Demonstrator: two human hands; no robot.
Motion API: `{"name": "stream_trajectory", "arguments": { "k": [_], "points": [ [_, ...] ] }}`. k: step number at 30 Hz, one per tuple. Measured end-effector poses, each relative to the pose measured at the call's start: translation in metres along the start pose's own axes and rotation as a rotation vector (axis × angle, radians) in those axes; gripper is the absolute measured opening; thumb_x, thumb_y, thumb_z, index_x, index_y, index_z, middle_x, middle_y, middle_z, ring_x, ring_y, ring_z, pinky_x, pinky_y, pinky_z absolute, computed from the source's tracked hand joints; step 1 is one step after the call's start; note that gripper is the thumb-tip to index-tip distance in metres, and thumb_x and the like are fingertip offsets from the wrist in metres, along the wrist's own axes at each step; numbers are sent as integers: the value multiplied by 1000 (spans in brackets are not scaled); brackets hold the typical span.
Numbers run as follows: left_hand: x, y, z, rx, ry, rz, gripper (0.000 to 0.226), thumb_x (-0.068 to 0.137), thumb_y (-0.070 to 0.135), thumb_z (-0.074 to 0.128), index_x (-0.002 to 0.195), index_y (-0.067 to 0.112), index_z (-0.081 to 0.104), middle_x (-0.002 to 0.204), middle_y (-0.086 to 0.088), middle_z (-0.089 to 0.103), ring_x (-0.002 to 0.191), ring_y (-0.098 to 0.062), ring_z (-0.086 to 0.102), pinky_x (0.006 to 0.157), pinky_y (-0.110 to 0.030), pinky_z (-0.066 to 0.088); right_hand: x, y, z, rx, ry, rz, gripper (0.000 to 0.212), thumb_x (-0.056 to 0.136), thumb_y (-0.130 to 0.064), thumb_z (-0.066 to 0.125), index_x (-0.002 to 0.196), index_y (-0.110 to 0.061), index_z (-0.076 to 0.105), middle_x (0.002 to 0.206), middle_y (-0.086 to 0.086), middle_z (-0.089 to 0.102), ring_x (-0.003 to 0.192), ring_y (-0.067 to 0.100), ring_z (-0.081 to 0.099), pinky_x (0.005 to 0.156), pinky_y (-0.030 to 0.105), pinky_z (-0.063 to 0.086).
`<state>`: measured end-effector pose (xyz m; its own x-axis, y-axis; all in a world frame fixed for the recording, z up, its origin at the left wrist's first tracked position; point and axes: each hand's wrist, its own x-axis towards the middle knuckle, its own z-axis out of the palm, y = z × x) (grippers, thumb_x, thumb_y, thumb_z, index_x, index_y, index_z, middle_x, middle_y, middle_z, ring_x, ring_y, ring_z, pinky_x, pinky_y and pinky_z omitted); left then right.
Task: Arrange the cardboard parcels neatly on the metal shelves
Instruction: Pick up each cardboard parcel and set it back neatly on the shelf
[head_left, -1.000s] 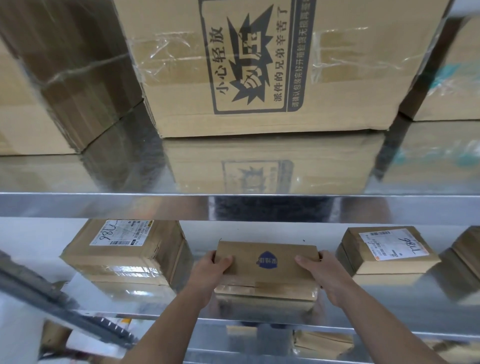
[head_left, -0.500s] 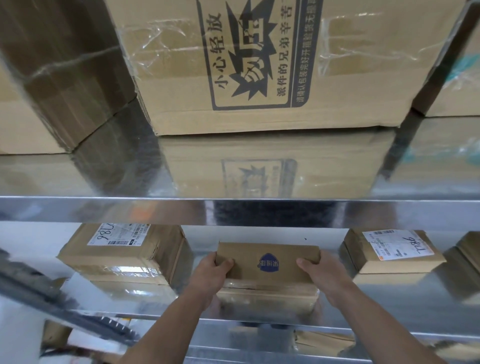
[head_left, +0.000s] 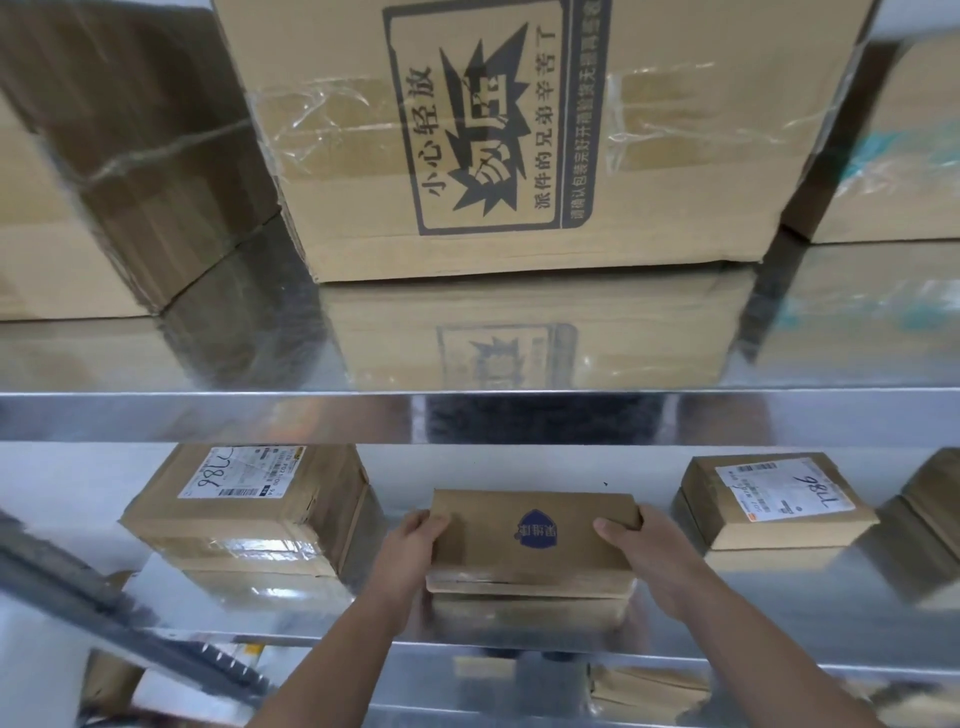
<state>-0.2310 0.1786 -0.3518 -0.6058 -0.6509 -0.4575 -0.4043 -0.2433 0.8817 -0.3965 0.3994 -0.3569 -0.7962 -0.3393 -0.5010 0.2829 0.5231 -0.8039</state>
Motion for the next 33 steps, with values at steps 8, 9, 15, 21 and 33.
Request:
{"name": "stream_trajectory", "arguments": {
  "k": [8, 9, 15, 21, 33],
  "points": [
    [4, 37, -32, -487, -52, -127, 25, 98, 2, 50, 81, 1, 69, 79, -11, 68, 62, -17, 64, 56, -25, 56, -14, 4, 10, 104, -38, -79, 39, 100, -25, 65, 134, -9, 53, 127, 5, 63, 115, 23, 60, 106, 46, 49],
    [3, 43, -36, -484, -99, -111, 27, 98, 1, 50, 82, 0, 71, 81, -13, 69, 65, -18, 66, 62, -26, 58, -16, 3, 12, 52, -28, -98, 45, 102, -26, 63, 142, -13, 47, 133, 7, 58, 121, 25, 57, 108, 46, 47],
    [-15, 69, -34, -447, -250, 66, 24, 95, -4, 53, 115, -3, 67, 100, -20, 74, 82, -22, 73, 69, -28, 62, -19, -15, 12, -295, -23, -234, 58, 105, -38, 54, 158, -36, 32, 155, 8, 40, 138, 30, 47, 114, 46, 42],
    [-32, 89, -17, -321, -244, 186, 13, 93, -2, 61, 102, 1, 70, 91, -12, 74, 79, -19, 68, 77, -30, 52, -35, -39, 9, -262, -119, -250, 50, 101, -44, 60, 149, -37, 47, 135, 0, 54, 125, 26, 57, 97, 35, 51],
    [-49, 95, 29, -95, -372, 136, 28, 96, 27, 67, 123, 21, 65, 118, -6, 73, 110, -23, 69, 101, -56, 52, -87, -104, -7, 143, -312, -250, 58, 77, -65, 70, 129, -40, 61, 127, -8, 69, 119, 17, 63, 99, 61, 51]
  ]
}}
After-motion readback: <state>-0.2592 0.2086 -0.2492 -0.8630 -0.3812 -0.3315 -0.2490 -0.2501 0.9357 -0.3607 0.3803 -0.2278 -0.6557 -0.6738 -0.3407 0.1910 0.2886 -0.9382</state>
